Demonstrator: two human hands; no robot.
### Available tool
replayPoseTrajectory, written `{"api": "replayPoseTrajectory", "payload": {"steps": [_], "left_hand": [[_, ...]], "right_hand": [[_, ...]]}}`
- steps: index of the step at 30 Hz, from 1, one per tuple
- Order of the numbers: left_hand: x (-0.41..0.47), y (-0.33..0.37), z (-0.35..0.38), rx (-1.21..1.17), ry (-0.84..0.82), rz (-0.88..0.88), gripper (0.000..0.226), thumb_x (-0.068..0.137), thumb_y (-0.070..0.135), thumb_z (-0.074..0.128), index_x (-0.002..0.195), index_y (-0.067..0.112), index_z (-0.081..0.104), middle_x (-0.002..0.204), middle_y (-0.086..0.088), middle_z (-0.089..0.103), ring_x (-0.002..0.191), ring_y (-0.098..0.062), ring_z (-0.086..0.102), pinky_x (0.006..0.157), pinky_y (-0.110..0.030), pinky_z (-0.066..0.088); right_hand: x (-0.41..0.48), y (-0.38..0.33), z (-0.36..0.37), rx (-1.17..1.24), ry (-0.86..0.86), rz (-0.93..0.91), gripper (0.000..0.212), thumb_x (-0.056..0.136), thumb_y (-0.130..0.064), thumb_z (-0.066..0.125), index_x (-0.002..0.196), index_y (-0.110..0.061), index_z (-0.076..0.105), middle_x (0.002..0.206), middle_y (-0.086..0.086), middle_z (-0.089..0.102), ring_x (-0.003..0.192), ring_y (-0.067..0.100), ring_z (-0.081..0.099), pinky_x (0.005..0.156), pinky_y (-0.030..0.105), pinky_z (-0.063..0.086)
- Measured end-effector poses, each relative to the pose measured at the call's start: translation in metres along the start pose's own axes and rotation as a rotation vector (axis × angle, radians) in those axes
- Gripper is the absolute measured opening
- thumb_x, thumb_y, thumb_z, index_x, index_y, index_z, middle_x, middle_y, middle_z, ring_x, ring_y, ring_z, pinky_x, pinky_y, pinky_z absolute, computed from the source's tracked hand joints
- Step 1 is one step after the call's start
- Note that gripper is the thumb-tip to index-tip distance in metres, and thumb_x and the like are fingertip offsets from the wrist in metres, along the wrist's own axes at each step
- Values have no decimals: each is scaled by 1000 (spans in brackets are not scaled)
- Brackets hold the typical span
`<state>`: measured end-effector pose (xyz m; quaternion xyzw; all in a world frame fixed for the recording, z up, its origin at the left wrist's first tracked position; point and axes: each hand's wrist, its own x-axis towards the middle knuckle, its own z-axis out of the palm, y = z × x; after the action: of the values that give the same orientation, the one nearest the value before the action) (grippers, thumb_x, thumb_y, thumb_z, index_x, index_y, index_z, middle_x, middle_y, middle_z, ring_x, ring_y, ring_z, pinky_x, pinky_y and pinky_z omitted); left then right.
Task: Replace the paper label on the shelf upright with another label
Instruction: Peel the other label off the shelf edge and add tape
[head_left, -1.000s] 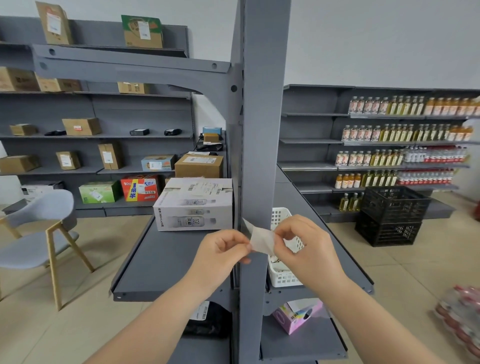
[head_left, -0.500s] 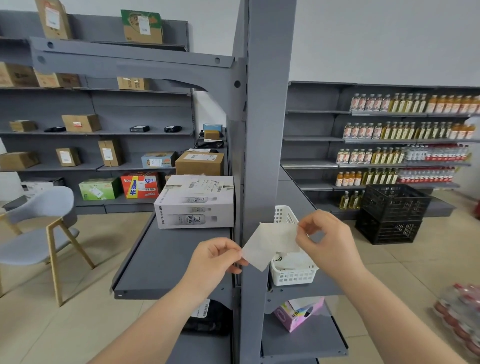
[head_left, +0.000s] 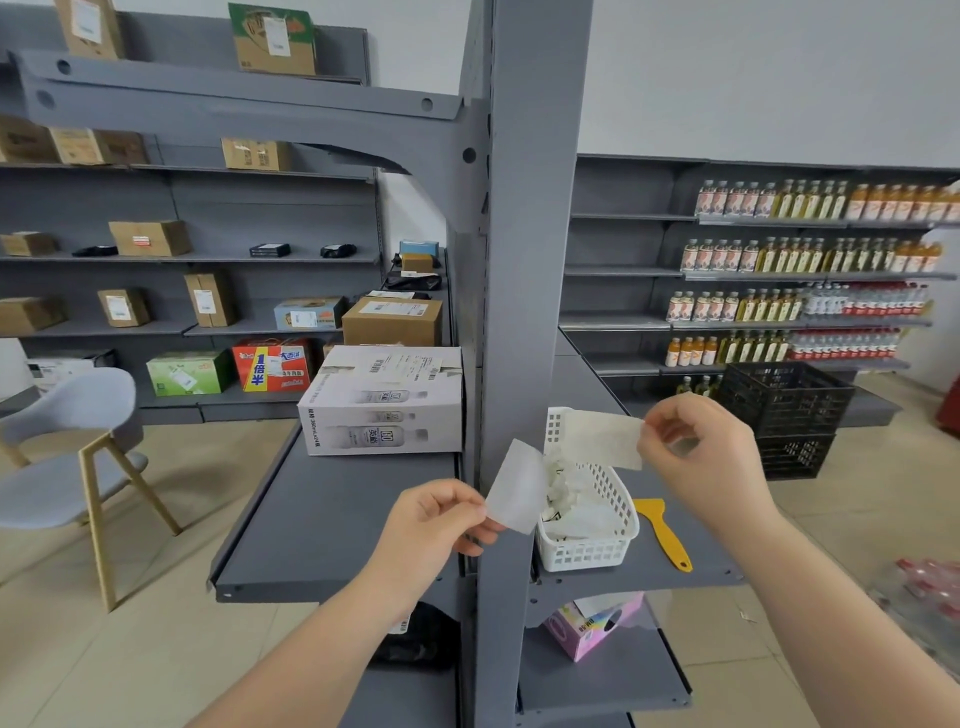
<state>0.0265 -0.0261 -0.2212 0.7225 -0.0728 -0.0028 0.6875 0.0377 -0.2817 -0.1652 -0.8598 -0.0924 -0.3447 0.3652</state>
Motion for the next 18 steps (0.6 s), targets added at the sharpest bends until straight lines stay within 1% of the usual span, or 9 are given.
{"api": "replayPoseTrajectory", "payload": {"steps": [2,4,6,10,11,13,15,16,18], "left_hand": [[2,-1,4,9,-24,-3,20,89,-1,55,79,2,72,83,-16,77,71,-20,68,64,-31,57],[5,-2,12,11,-55,-12,17,90,1,56,85,-1,72,84,-14,77,71,-19,69,66,-33,58],[7,-1,25,-10,-79,-35,14,90,2,58,90,-4,70,86,-16,77,73,-20,71,66,-34,60],[16,-5,64,-52,-117,-159,7,91,5,60,93,4,66,89,-19,76,79,-25,74,71,-37,62],[19,-7,75,-73,-129,-198,6,92,7,59,94,4,64,90,-19,75,79,-25,73,71,-37,62],[26,-8,96,-160,-135,-306,7,95,7,55,92,4,61,87,-19,71,74,-26,71,63,-34,62],[36,-10,115,-194,-133,-400,14,97,5,48,88,4,59,83,-17,68,71,-25,69,58,-30,59],[44,-13,124,-189,-137,-429,18,97,4,44,85,6,58,82,-16,67,73,-25,68,60,-31,59],[58,-18,137,-176,-132,-445,22,96,4,40,81,8,56,86,-20,65,79,-31,65,74,-43,59]], "right_hand": [[1,2,-1,0,8,2,14,78,1,65,75,-12,63,76,-4,61,73,13,58,63,22,45],[1,4,-1,2,13,2,14,78,0,65,74,-13,63,75,-3,62,73,14,58,63,24,47],[2,6,-2,4,19,-5,13,78,0,65,75,-13,63,76,-2,62,73,15,59,64,26,48],[4,12,-3,-2,27,5,11,80,-2,66,76,-12,64,76,-3,62,73,14,58,64,25,48],[4,13,-3,-6,30,7,11,80,-2,66,77,-12,64,76,-4,61,73,13,58,64,24,48],[5,18,-4,-4,38,2,12,79,-1,66,76,-12,64,75,-3,62,73,12,58,64,23,47],[4,25,-4,-3,39,10,12,79,-2,66,75,-13,64,75,-2,62,73,11,57,64,24,47],[3,28,-5,-5,36,21,12,79,-2,66,76,-13,64,75,-2,62,73,11,57,64,24,47],[3,34,-5,-12,24,42,11,79,-2,66,76,-12,64,75,-3,61,73,10,57,64,23,46]]}}
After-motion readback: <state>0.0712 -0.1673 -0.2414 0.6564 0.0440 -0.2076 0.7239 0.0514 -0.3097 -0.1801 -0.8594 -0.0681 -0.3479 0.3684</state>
